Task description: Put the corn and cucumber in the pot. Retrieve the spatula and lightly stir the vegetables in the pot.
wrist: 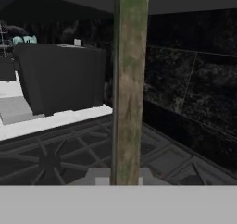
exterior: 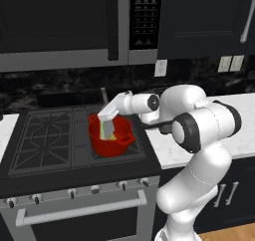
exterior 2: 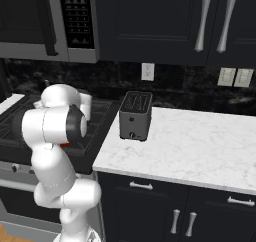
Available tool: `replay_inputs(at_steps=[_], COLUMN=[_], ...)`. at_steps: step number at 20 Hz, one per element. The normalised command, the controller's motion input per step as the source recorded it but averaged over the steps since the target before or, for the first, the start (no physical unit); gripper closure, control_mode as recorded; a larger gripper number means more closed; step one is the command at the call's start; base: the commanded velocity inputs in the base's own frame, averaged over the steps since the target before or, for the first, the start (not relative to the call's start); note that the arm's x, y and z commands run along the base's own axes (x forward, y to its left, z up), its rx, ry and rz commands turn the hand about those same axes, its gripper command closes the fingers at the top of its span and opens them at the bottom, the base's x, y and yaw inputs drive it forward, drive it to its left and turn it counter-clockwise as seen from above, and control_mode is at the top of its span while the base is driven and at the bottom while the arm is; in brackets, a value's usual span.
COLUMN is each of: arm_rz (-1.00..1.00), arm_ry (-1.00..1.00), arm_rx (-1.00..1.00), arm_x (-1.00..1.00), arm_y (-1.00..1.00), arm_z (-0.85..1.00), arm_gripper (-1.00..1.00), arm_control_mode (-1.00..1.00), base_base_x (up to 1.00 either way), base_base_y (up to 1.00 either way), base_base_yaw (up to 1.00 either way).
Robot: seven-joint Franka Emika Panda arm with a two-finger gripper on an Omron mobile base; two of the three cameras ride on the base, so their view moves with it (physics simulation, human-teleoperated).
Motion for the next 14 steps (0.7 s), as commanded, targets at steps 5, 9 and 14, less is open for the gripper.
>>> replay_inputs(at_steps=[5,9,14], arm_rz=[0.43,0.42,0.42], arm_ry=[-0.02,0.0,0.0], arm_rx=[0.35,0.27,0.2], arm_x=[0.45,0.49,0.56], arm_y=[-0.52,-0.73,-0.8], arm_z=[-0.02,-0.38,-0.69], arm_gripper=[1.0,1.0,1.0], arm_control_mode=[-1.0,-1.0,-1.0], base_base_x=[0.0,0.0,0.0], base_base_y=[0.0,0.0,0.0], base_base_yaw=[0.0,0.0,0.0])
